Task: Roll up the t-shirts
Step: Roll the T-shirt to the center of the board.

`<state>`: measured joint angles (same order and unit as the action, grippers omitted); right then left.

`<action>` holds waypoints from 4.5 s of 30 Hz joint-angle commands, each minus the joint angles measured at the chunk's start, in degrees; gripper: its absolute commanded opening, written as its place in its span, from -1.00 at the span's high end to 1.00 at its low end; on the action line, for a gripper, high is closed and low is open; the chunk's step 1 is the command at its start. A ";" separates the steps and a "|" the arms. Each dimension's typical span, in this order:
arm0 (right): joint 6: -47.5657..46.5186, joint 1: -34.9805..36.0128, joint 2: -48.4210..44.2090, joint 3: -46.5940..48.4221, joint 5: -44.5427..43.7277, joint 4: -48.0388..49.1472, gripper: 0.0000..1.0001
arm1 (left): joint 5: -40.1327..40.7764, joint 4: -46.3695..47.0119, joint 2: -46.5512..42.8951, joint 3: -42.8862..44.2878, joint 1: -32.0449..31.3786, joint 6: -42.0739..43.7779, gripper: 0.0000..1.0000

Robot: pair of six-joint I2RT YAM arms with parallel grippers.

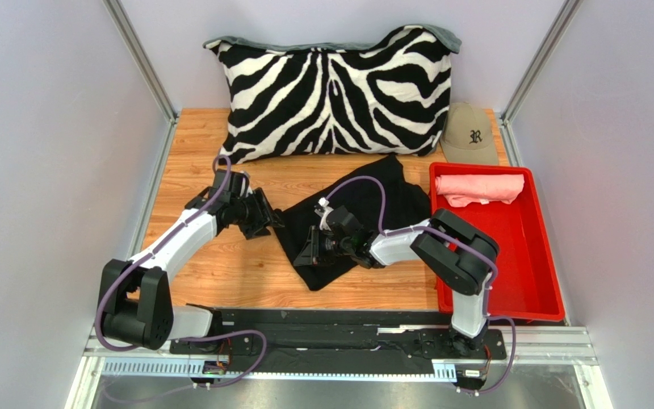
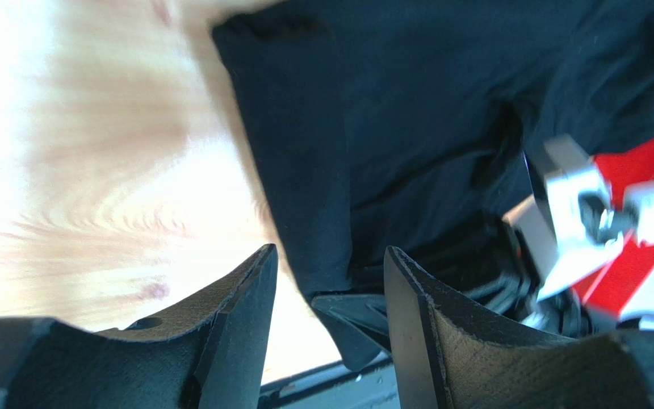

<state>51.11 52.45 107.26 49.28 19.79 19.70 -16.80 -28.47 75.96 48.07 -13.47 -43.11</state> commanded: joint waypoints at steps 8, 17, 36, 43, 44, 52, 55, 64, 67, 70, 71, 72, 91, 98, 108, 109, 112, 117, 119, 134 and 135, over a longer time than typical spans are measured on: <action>20.08 -2.61 6.38 -8.05 10.88 26.17 0.76 | -3.77 10.10 -2.57 -8.96 -0.06 -4.08 -0.12; 20.34 -3.31 6.73 -8.58 10.71 25.47 0.76 | -0.08 10.18 1.38 -8.88 -0.23 -4.17 -0.08; 1.73 -1.56 -7.67 -4.46 -0.17 -3.95 0.03 | 9.59 3.87 12.10 -2.20 -4.45 -7.51 -0.06; -5.84 3.53 -14.89 -2.87 -9.67 -19.52 -0.05 | 10.56 1.93 12.72 -0.62 -4.98 -7.43 -0.05; -6.20 3.89 -15.32 -2.87 -10.55 -21.53 -0.05 | 10.64 1.58 12.98 -0.44 -5.07 -7.42 -0.05; -9.54 9.34 -16.56 -0.06 -23.65 -34.37 0.10 | 10.38 1.40 13.51 0.44 -5.33 -7.25 -0.05; -8.93 10.04 -16.56 -0.32 -26.03 -36.49 0.29 | 10.38 1.40 13.25 0.44 -5.51 -6.90 -0.05; -14.10 18.12 -20.95 5.29 -43.41 -43.78 0.00 | 11.87 -1.50 14.47 2.11 -5.60 -6.28 -0.05; -18.58 22.25 -19.38 10.30 -50.89 -45.89 -0.08 | 12.31 -2.73 14.74 2.99 -5.69 -6.02 -0.05; -24.38 25.42 -14.73 15.75 -55.38 -46.07 -0.12 | 12.58 -3.61 14.91 3.43 -5.69 -5.67 -0.05; -27.53 26.64 -12.80 19.07 -57.39 -46.59 -0.13 | 12.49 -3.70 14.92 3.60 -5.69 -5.49 -0.05; -28.86 27.09 -9.56 20.58 -58.28 -46.77 -0.13 | 12.58 -3.79 14.92 3.61 -5.69 -5.40 -0.05; -42.59 27.89 12.44 35.27 -63.82 -48.88 -0.16 | 12.75 -4.84 16.14 4.66 -5.69 -3.73 -0.05; -40.04 27.71 14.64 34.66 -63.91 -51.70 -0.18 | 12.84 -4.75 16.32 4.84 -5.69 -3.65 -0.05; -36.17 26.48 15.35 32.38 -64.62 -52.58 -0.07 | 12.84 -4.93 16.41 4.84 -5.69 -3.56 -0.06; -35.82 26.22 15.08 30.98 -64.27 -52.05 -0.02 | 12.75 -5.10 16.41 4.84 -5.69 -3.56 -0.06; -35.47 25.34 12.89 27.73 -62.60 -48.72 0.01 | 12.67 -5.02 16.50 4.84 -5.69 -3.56 -0.07; -34.59 23.58 7.98 23.68 -56.80 -42.92 0.18 | 12.31 -4.93 16.24 4.84 -5.60 -3.47 -0.07; -33.80 22.71 6.30 21.58 -52.94 -40.28 0.26 | 11.88 -4.49 15.45 4.84 -5.42 -3.03 -0.09; -6.22 1.44 -4.70 2.59 1.28 -5.05 0.36 | 2.39 0.16 0.87 0.27 -0.24 1.28 -0.26; -4.29 0.74 -4.26 1.97 3.04 -2.68 0.36 | 2.12 0.78 0.33 -0.43 -0.24 1.02 -0.26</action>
<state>33.19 56.62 102.06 54.74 4.86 1.80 -11.73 -30.20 80.12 50.17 -13.76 -43.31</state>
